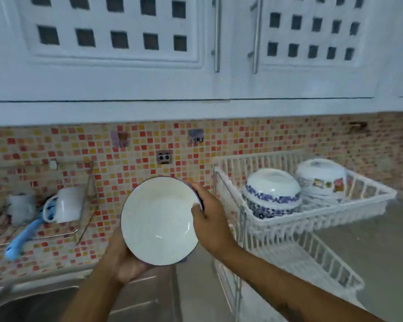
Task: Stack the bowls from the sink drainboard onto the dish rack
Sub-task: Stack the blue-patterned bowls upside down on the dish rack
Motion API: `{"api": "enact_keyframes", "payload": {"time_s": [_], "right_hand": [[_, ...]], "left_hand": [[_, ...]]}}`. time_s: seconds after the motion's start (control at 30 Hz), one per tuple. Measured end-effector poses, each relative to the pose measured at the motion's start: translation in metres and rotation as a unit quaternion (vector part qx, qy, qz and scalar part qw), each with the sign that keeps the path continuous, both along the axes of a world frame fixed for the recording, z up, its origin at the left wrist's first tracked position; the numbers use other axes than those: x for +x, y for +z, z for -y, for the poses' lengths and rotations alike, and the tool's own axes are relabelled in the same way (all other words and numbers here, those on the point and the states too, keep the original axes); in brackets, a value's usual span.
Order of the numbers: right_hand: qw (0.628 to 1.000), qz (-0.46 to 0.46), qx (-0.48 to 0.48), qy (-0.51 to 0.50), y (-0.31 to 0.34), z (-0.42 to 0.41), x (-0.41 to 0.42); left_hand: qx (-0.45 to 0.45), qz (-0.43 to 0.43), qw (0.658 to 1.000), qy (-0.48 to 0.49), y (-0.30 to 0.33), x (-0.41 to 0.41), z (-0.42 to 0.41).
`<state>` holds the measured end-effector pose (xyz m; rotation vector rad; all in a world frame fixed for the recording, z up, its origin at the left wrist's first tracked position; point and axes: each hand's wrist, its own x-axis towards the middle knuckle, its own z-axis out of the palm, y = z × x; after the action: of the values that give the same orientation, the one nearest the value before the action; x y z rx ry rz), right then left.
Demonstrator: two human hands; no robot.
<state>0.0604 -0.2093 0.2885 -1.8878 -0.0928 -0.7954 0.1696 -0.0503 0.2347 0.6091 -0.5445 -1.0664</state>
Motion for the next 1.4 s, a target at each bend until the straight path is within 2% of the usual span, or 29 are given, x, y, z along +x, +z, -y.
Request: {"api": "enact_keyframes", "payload": {"time_s": [0.1,0.13,0.17,0.3,0.4,0.5,0.57,0.7,0.83,0.87,0.9,0.97,1.17,1.4], "right_hand": [[0.999,0.017,-0.030,0.018,0.022,0.029,-0.038],[0.999,0.021,-0.040,0.022,0.028,0.039,-0.048],[0.998,0.023,-0.050,0.023,0.034,0.049,-0.057],[0.996,0.018,-0.090,0.022,0.057,0.094,-0.085],[0.995,-0.011,-0.098,0.027,0.077,0.128,-0.103],[0.995,-0.055,-0.061,0.065,0.096,0.158,-0.117],[0.993,-0.083,-0.040,0.068,0.104,0.176,-0.122],[0.992,-0.127,-0.003,0.023,0.111,0.202,-0.123],[0.988,-0.154,0.023,0.006,0.103,0.215,-0.116],[0.988,-0.156,0.014,-0.010,0.098,0.218,-0.112],[0.988,-0.151,-0.007,-0.030,0.092,0.221,-0.107],[0.988,-0.130,-0.032,-0.073,0.081,0.228,-0.095],[0.985,-0.127,0.023,-0.116,0.054,0.245,-0.066],[0.978,-0.148,0.024,-0.148,0.034,0.255,-0.048]], "left_hand": [[-0.006,0.050,0.998,-0.033,0.028,-0.044,0.015],[-0.020,0.053,0.998,-0.015,0.035,-0.055,0.021],[-0.006,0.061,0.997,0.049,0.044,-0.066,0.030],[0.068,0.086,0.992,0.064,0.091,-0.113,0.066],[0.105,0.098,0.981,0.130,0.109,-0.125,0.097],[0.134,0.202,0.945,0.220,0.125,-0.131,0.127],[0.158,0.303,0.898,0.278,0.134,-0.138,0.149],[0.185,0.500,0.733,0.423,0.140,-0.141,0.189],[0.246,0.628,0.583,0.452,0.128,-0.131,0.221],[0.257,0.650,0.556,0.451,0.125,-0.129,0.228],[0.266,0.659,0.544,0.446,0.121,-0.127,0.234],[0.273,0.650,0.554,0.442,0.113,-0.122,0.247],[0.275,0.633,0.571,0.444,0.092,-0.103,0.268],[0.282,0.629,0.572,0.444,0.079,-0.097,0.276]]}}
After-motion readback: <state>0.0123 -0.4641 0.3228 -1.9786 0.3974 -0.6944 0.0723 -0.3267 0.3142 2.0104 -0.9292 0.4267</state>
